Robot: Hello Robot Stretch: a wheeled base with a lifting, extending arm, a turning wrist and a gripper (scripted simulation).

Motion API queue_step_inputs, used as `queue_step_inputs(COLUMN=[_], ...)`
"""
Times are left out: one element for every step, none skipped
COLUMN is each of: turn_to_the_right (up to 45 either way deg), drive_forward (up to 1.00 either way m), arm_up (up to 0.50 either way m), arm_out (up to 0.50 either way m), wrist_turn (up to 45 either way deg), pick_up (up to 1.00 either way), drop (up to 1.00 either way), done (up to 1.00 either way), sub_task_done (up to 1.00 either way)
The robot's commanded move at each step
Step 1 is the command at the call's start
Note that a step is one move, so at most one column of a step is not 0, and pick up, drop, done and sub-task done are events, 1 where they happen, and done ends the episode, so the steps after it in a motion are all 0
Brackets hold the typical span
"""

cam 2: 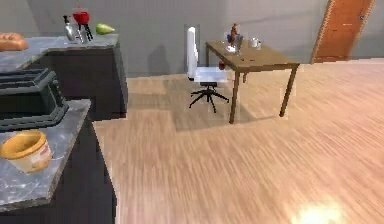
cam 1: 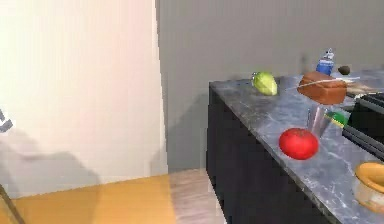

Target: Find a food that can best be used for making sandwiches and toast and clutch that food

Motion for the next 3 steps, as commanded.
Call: queue_step_inputs(turn_to_the_right=[0.0, -33.0, -45.0], drive_forward=[0.6, 0.0, 0.0], arm_up=[0.0, 0.0, 0.0], arm_out=[0.0, 0.0, 0.0], wrist_turn=[0.0, 0.0, 0.0], pick_up=[0.0, 0.0, 0.0], drop=[0.0, 0.0, 0.0], done=[0.0, 0.0, 0.0], sub_task_done=[0.0, 0.0, 0.0])
